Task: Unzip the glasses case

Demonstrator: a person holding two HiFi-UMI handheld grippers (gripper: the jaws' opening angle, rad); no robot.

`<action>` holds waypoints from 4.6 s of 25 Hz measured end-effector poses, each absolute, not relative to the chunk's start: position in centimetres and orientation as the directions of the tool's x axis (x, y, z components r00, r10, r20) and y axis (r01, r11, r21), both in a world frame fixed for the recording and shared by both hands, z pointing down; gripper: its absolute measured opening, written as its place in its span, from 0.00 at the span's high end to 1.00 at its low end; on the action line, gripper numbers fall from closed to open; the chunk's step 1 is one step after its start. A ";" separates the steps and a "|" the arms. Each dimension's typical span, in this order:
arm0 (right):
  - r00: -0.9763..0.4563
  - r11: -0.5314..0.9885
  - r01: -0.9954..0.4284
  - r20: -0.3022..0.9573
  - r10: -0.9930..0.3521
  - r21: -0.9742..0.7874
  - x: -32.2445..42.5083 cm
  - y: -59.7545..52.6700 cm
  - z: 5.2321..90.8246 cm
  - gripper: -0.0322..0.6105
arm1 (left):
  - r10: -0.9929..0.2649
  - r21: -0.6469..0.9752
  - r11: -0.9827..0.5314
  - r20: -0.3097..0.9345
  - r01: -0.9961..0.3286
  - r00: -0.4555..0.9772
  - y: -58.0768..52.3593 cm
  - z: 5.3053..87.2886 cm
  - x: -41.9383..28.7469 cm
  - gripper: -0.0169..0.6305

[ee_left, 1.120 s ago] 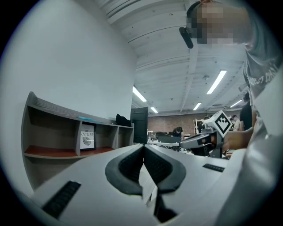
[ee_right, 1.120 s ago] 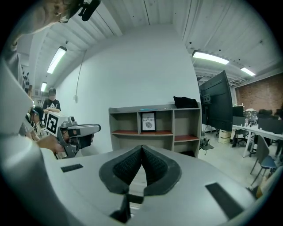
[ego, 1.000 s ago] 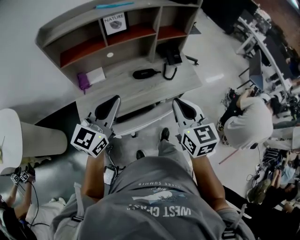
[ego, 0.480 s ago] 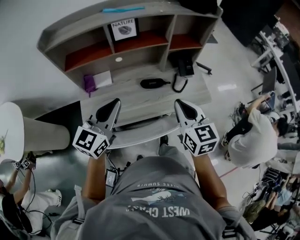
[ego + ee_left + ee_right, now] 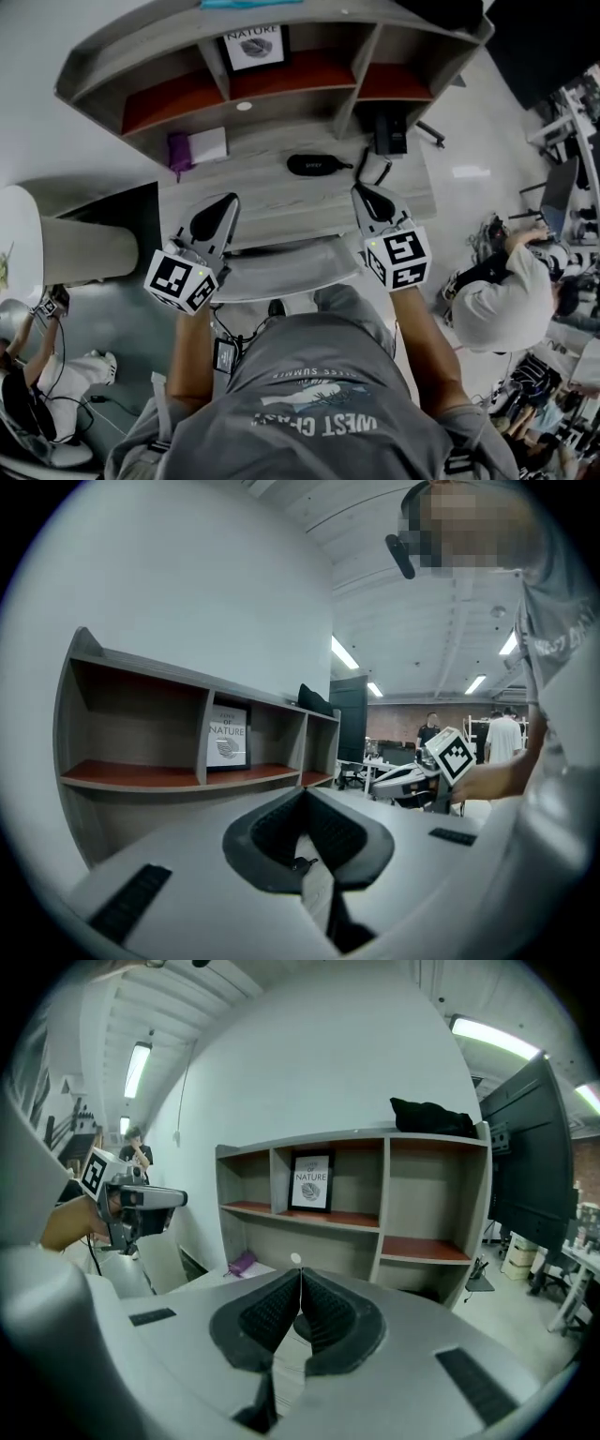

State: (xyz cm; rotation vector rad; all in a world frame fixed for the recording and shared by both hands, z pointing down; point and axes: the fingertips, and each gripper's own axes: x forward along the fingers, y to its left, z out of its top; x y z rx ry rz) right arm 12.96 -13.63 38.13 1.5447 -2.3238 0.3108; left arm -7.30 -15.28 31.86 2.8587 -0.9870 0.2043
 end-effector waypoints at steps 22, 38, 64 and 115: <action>-0.510 0.718 -0.666 0.581 -0.634 0.199 12.5 -24.7 56.7 0.80 | -0.662 0.144 -0.672 0.324 -0.727 0.676 -19.1 41.9 -7.5 0.97; -0.468 0.892 -0.305 0.763 -0.446 0.334 11.9 -27.7 70.4 0.62 | -0.660 0.193 -0.623 0.391 -0.758 0.642 -19.9 46.3 -8.3 0.97; -0.421 0.811 -0.420 0.704 -0.572 0.407 12.8 -35.1 74.5 0.56 | -0.638 0.241 -0.602 0.428 -0.761 0.640 -19.7 50.1 -8.4 0.97; -0.863 0.948 -0.304 0.396 -0.314 0.091 0.9 -1.3 36.3 0.56 | 0.038 0.137 -0.990 -0.043 0.043 0.998 -2.5 32.6 -7.9 0.79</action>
